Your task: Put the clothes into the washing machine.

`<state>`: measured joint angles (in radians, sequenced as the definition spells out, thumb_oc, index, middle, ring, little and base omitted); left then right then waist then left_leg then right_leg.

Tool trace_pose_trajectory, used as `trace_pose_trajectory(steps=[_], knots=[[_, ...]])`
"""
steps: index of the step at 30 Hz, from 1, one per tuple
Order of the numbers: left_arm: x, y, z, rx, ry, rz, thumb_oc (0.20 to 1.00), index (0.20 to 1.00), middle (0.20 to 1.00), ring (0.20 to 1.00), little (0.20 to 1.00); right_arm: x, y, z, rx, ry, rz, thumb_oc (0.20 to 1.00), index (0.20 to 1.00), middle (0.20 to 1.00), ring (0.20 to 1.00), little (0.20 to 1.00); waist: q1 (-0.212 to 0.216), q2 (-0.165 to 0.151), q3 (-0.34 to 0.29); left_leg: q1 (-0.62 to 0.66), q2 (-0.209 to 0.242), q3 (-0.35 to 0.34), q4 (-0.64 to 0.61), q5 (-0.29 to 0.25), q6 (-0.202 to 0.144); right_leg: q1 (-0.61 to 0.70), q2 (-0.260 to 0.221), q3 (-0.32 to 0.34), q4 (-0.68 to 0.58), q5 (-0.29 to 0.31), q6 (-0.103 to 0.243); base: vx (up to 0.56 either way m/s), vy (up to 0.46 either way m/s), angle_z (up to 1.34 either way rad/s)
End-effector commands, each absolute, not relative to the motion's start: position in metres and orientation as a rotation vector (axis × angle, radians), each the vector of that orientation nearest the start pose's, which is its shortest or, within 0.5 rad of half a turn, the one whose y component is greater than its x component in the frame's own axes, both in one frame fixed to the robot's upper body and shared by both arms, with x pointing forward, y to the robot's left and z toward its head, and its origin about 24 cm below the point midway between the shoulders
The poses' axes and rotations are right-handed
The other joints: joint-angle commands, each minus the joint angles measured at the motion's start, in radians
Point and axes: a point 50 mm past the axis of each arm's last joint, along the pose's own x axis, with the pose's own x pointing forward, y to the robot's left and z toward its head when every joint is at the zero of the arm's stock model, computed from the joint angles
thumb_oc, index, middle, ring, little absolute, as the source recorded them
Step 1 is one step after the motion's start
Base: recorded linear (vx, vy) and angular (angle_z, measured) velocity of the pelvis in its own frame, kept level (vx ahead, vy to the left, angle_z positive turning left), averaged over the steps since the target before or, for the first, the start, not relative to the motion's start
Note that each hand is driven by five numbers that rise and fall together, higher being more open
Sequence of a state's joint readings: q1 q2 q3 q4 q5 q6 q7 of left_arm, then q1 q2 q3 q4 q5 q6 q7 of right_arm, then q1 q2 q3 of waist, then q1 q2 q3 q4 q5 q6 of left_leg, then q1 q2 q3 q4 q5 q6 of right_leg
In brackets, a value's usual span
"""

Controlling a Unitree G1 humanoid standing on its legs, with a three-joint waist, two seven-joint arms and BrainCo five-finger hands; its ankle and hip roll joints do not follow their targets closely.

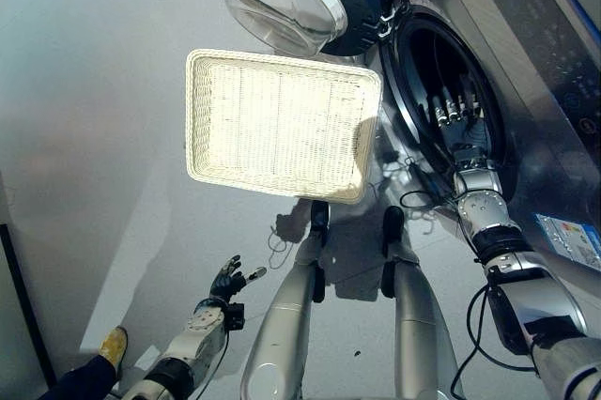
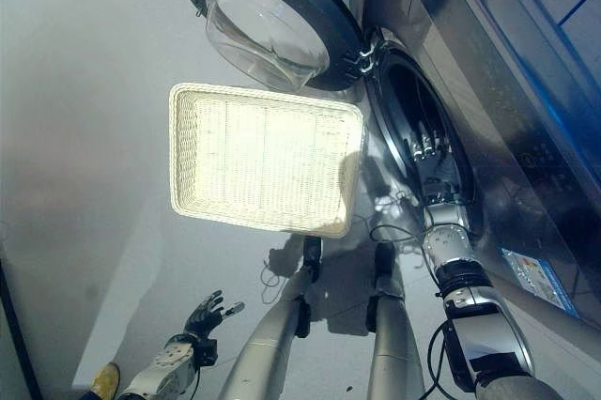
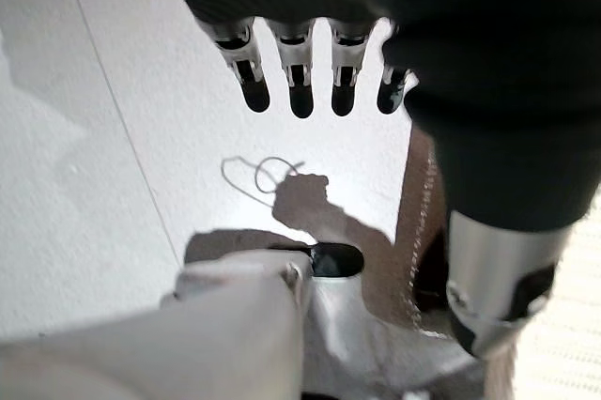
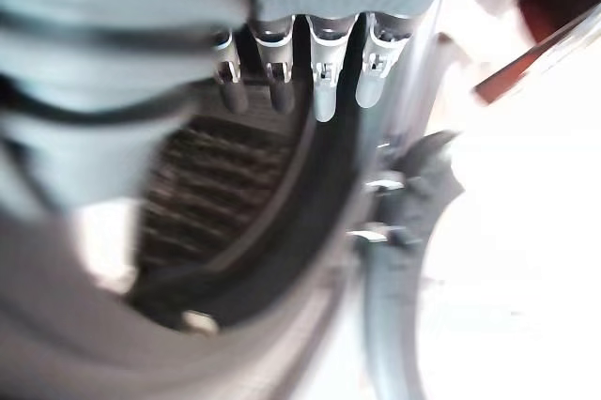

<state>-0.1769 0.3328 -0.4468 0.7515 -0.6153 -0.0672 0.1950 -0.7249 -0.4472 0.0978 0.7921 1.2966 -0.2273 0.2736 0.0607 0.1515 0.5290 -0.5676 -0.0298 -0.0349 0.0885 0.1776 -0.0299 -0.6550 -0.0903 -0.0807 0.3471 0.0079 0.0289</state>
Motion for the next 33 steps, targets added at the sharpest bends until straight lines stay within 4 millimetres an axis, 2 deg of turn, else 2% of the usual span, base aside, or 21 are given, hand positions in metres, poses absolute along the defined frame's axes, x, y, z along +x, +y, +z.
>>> trace_pose_trajectory(steps=[1, 2, 4, 5, 6, 8, 11, 14, 16, 17, 18, 20, 22, 23, 25, 28, 29, 33], knots=[[0.226, 0.209, -0.087, 0.013, 0.633, 0.166, 1.0, 1.0, 1.0, 1.0, 1.0, 0.365, -0.217, 0.111, 0.541, -0.189, 0.19, 1.0, 1.0, 1.0, 1.0, 1.0, -0.005, -0.039, -0.009, 0.026, -0.055, 0.037, 0.077, -0.078, 0.009, 0.064, 0.043, -0.056, -0.081, 0.049, 0.013, -0.03, 0.049, 0.11], [0.226, 0.209, -0.087, 0.013, 0.633, 0.166, 1.0, 1.0, 1.0, 1.0, 1.0, 0.365, -0.217, 0.111, 0.54, -0.189, 0.19, 1.0, 1.0, 1.0, 1.0, 1.0, -0.005, -0.039, -0.009, 0.026, -0.055, 0.037, 0.076, -0.077, 0.009, 0.064, 0.044, -0.056, -0.083, 0.051, 0.013, -0.03, 0.04, 0.1], [0.223, 0.213, -0.092, 0.03, 0.658, 0.18, 1.0, 1.0, 1.0, 1.0, 1.0, 0.357, -0.212, 0.08, 0.361, -0.081, 0.114, 1.0, 1.0, 1.0, 1.0, 1.0, -0.006, -0.056, -0.009, 0.063, -0.056, 0.031, 0.082, -0.088, 0.011, 0.104, 0.041, -0.056, -0.094, 0.052, 0.017, -0.03, 0.06, 0.12], [0.223, 0.213, -0.092, 0.031, 0.659, 0.181, 1.0, 1.0, 1.0, 1.0, 1.0, 0.357, -0.211, 0.08, 0.36, -0.08, 0.114, 1.0, 1.0, 1.0, 1.0, 1.0, -0.007, -0.057, -0.009, 0.064, -0.056, 0.031, 0.082, -0.088, 0.011, 0.105, 0.041, -0.056, -0.095, 0.052, 0.017, -0.04, 0.112, 0.09], [0.221, 0.214, -0.096, 0.044, 0.683, 0.19, 1.0, 1.0, 1.0, 1.0, 1.0, 0.351, -0.213, 0.065, 0.181, -0.053, 0.01, 1.0, 1.0, 1.0, 1.0, 1.0, -0.008, -0.07, -0.009, 0.102, -0.056, 0.029, 0.08, -0.096, 0.013, 0.145, 0.037, -0.055, -0.112, 0.058, 0.022, -0.03, 0.078, 0.04], [0.218, 0.215, -0.099, 0.051, 0.699, 0.198, 1.0, 1.0, 1.0, 1.0, 1.0, 0.345, -0.212, 0.057, 0.022, -0.065, -0.074, 1.0, 1.0, 1.0, 1.0, 1.0, -0.01, -0.08, -0.009, 0.134, -0.057, 0.027, 0.075, -0.102, 0.013, 0.177, 0.03, -0.051, -0.132, 0.068, 0.03, -0.04, 0.113, 0.02], [0.21, 0.219, -0.106, 0.064, 0.727, 0.207, 1.0, 1.0, 1.0, 1.0, 1.0, 0.33, -0.207, 0.024, -0.074, 0.053, -0.122, 1.0, 1.0, 1.0, 1.0, 1.0, -0.014, -0.098, -0.009, 0.199, -0.059, 0.025, 0.067, -0.119, 0.015, 0.242, 0.021, -0.041, -0.156, 0.074, 0.038, -0.01, 0.087, 0.04], [0.207, 0.22, -0.108, 0.083, 0.731, 0.16, 1.0, 1.0, 1.0, 1.0, 1.0, 0.301, -0.214, -0.019, -0.157, 0.208, -0.156, 1.0, 1.0, 1.0, 1.0, 1.0, -0.021, -0.119, -0.009, 0.272, -0.059, 0.032, 0.056, -0.137, 0.017, 0.31, 0.006, -0.027, -0.184, 0.088, 0.054, -0.02, 0.051, 0.03], [0.2, 0.219, -0.112, 0.069, 0.735, 0.091, 1.0, 1.0, 1.0, 1.0, 1.0, 0.267, -0.228, -0.054, -0.159, 0.371, -0.187, 1.0, 1.0, 1.0, 1.0, 1.0, -0.03, -0.138, -0.046, 0.325, -0.059, 0.038, 0.032, -0.148, 0.016, 0.363, -0.005, -0.017, -0.224, 0.103, 0.068, 0.01, 0.057, 0.07], [0.2, 0.219, -0.112, 0.069, 0.736, 0.091, 1.0, 1.0, 1.0, 1.0, 1.0, 0.267, -0.228, -0.054, -0.158, 0.372, -0.187, 1.0, 1.0, 1.0, 1.0, 1.0, -0.03, -0.138, -0.046, 0.326, -0.059, 0.038, 0.031, -0.148, 0.016, 0.364, -0.005, -0.017, -0.225, 0.103, 0.068, 0.06, 0.083, 0.04], [0.191, 0.22, -0.117, 0.059, 0.757, 0.046, 1.0, 1.0, 1.0, 1.0, 1.0, 0.241, -0.236, -0.077, -0.171, 0.489, -0.187, 1.0, 1.0, 1.0, 1.0, 1.0, -0.041, -0.15, -0.08, 0.368, -0.056, 0.043, 0.012, -0.153, 0.013, 0.403, -0.008, -0.012, -0.251, 0.111, 0.077, 0.08, 0.077, -0.01], [0.179, 0.222, -0.124, 0.083, 0.812, 0.018, 1.0, 1.0, 1.0, 1.0, 1.0, 0.212, -0.242, -0.099, -0.195, 0.623, -0.176, 1.0, 1.0, 1.0, 1.0, 1.0, -0.057, -0.165, -0.124, 0.423, -0.052, 0.055, -0.015, -0.161, 0.012, 0.456, -0.005, -0.002, -0.283, 0.116, 0.084, 0.1, 0.074, -0.12], [0.175, 0.223, -0.127, 0.097, 0.834, 0.008, 1.0, 1.0, 1.0, 1.0, 1.0, 0.201, -0.243, -0.106, -0.205, 0.669, -0.169, 1.0, 1.0, 1.0, 1.0, 1.0, -0.062, -0.17, -0.142, 0.448, -0.05, 0.059, -0.029, -0.163, 0.012, 0.48, -0.002, 0.003, -0.296, 0.117, 0.087, 0.08, 0.028, -0.14], [0.17, 0.224, -0.13, 0.111, 0.858, -0.011, 1.0, 1.0, 1.0, 1.0, 1.0, 0.186, -0.245, -0.116, -0.224, 0.739, -0.149, 1.0, 1.0, 1.0, 1.0, 1.0, -0.07, -0.175, -0.171, 0.482, -0.047, 0.066, -0.051, -0.165, 0.013, 0.51, 0.004, 0.01, -0.31, 0.116, 0.089, 0.13, 0.021, -0.11], [0.165, 0.224, -0.133, 0.093, 0.888, 0.0, 1.0, 1.0, 1.0, 1.0, 1.0, 0.169, -0.244, -0.125, -0.233, 0.81, -0.11, 1.0, 1.0, 1.0, 1.0, 1.0, -0.079, -0.18, -0.217, 0.527, -0.04, 0.069, -0.083, -0.162, 0.013, 0.548, 0.013, 0.021, -0.321, 0.111, 0.089, 0.14, -0.002, -0.14], [0.161, 0.223, -0.135, 0.063, 0.907, 0.006, 1.0, 1.0, 1.0, 1.0, 1.0, 0.158, -0.238, -0.132, -0.256, 0.856, -0.048, 1.0, 1.0, 1.0, 1.0, 1.0, -0.084, -0.181, -0.257, 0.561, -0.034, 0.075, -0.112, -0.159, 0.014, 0.579, 0.02, 0.024, -0.328, 0.102, 0.087, 0.11, -0.038, -0.18], [0.157, 0.22, -0.138, 0.043, 0.936, 0.003, 1.0, 1.0, 1.0, 1.0, 1.0, 0.148, -0.231, -0.139, -0.274, 0.91, 0.0, 1.0, 1.0, 1.0, 1.0, 1.0, -0.084, -0.182, -0.303, 0.594, -0.029, 0.078, -0.146, -0.153, 0.015, 0.611, 0.029, 0.023, -0.335, 0.09, 0.084, 0.17, -0.087, -0.15], [0.147, 0.215, -0.145, 0.038, 0.998, -0.024, 1.0, 1.0, 1.0, 1.0, 1.0, 0.144, -0.223, -0.144, -0.285, 0.964, 0.027, 1.0, 1.0, 1.0, 1.0, 1.0, -0.08, -0.185, -0.36, 0.627, -0.031, 0.071, -0.153, -0.163, 0.019, 0.652, 0.036, 0.025, -0.35, 0.079, 0.077, 0.11, -0.07, 0.01]])
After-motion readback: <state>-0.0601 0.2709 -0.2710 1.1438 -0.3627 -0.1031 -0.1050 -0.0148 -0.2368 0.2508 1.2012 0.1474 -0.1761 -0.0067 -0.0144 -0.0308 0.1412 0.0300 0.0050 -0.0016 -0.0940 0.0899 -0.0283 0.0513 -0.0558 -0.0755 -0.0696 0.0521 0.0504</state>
